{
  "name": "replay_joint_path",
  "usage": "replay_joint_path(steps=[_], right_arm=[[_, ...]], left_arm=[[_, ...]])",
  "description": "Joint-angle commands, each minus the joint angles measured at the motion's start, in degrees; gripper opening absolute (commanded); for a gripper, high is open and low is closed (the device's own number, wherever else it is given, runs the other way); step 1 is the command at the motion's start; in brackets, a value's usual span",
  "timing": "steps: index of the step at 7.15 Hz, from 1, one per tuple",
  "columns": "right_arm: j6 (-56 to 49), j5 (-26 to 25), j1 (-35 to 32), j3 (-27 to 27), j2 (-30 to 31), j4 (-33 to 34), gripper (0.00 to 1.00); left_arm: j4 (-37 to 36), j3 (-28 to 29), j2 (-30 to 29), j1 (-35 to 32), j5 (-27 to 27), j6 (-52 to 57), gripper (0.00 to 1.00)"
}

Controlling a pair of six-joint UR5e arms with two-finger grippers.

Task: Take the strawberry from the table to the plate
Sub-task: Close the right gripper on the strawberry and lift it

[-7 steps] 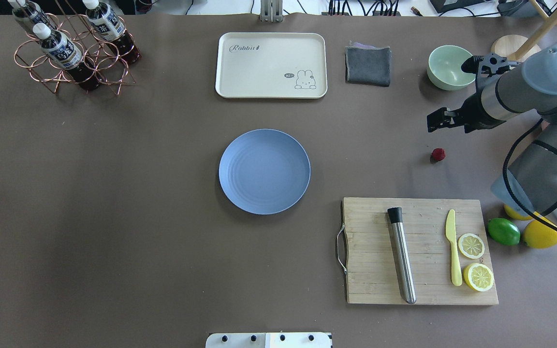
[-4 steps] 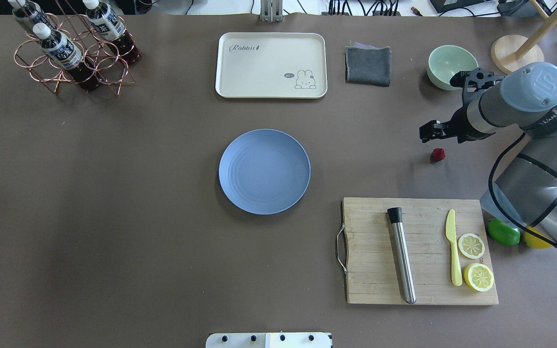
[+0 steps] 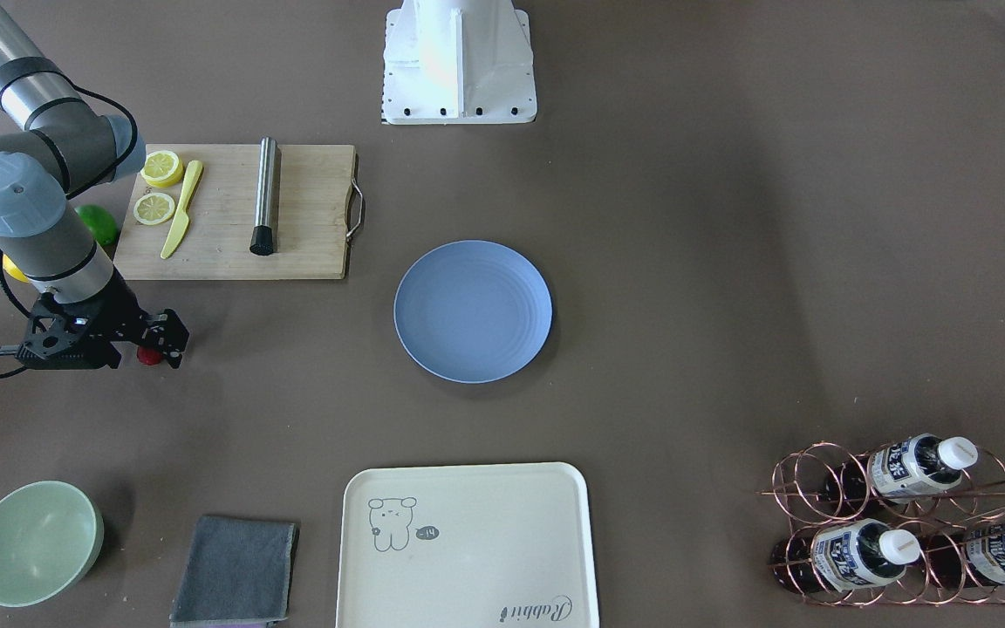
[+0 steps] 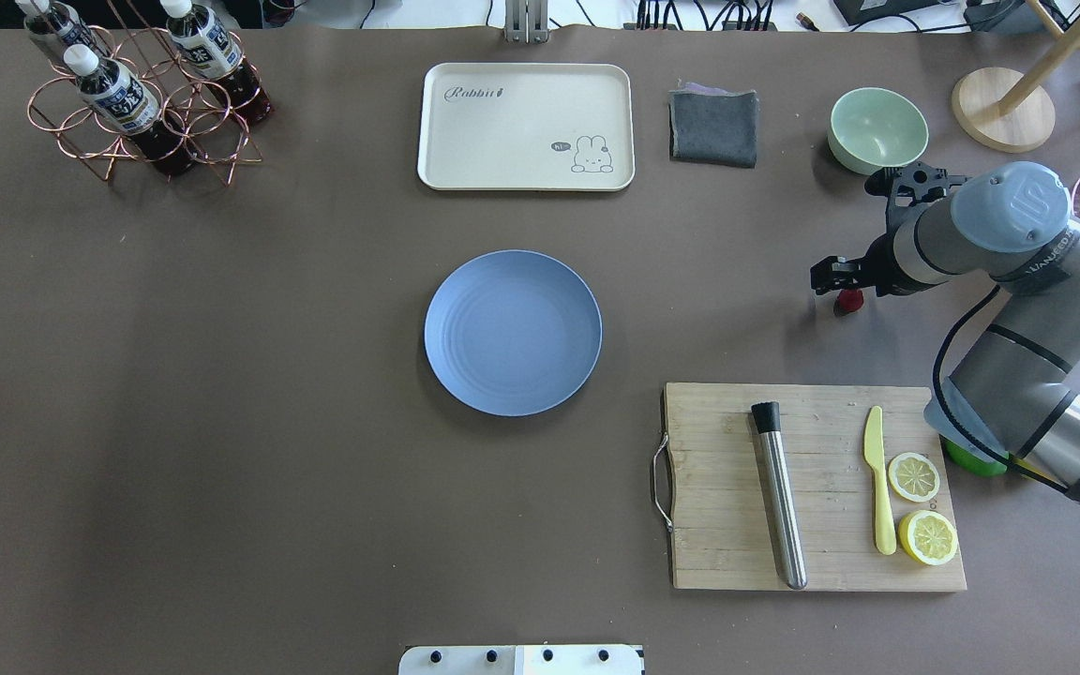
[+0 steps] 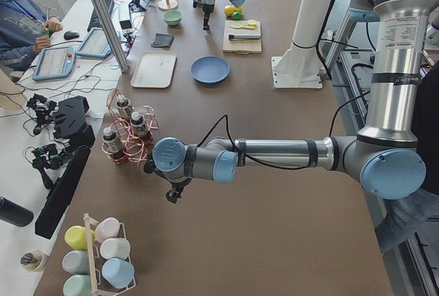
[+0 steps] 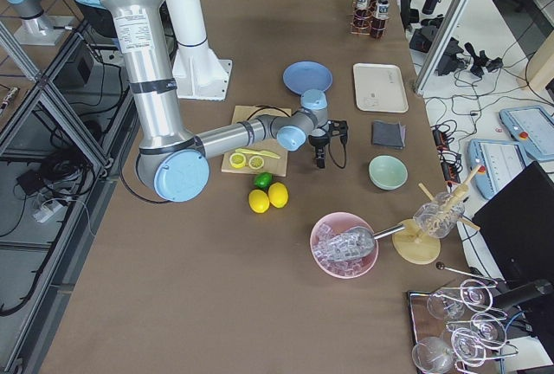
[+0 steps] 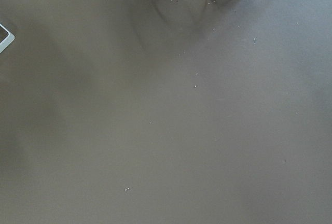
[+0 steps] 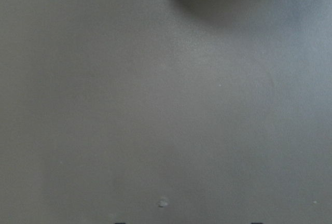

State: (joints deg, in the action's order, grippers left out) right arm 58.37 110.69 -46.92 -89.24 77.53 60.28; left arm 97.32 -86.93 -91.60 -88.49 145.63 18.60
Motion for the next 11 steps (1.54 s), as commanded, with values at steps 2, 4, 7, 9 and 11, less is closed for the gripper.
replay_joint_path(steps=[2, 4, 7, 9, 11], right_arm=[[1.1, 0.0, 0.6, -1.3, 0.9, -0.3, 0.67], [1.2, 0.0, 0.6, -1.5, 1.7, -0.3, 0.34], [1.3, 0.0, 1.0, -4.4, 1.1, 0.2, 0.0], [5.6, 0.5, 1.1, -8.3, -0.4, 0.6, 0.0], [15.2, -0.6, 3.2, -8.4, -9.6, 10.1, 0.0]], left_arm=[[0.1, -0.1, 0.0, 0.1, 0.0, -0.1, 0.98], [0.1, -0.3, -0.2, 0.1, 0.0, -0.1, 0.98], [0.0, -0.2, -0.4, 0.2, 0.0, -0.1, 0.98], [0.0, 0.0, -0.3, 0.3, -0.1, -0.1, 0.98], [-0.7, 0.5, 0.1, 0.5, -1.1, -0.3, 0.98]])
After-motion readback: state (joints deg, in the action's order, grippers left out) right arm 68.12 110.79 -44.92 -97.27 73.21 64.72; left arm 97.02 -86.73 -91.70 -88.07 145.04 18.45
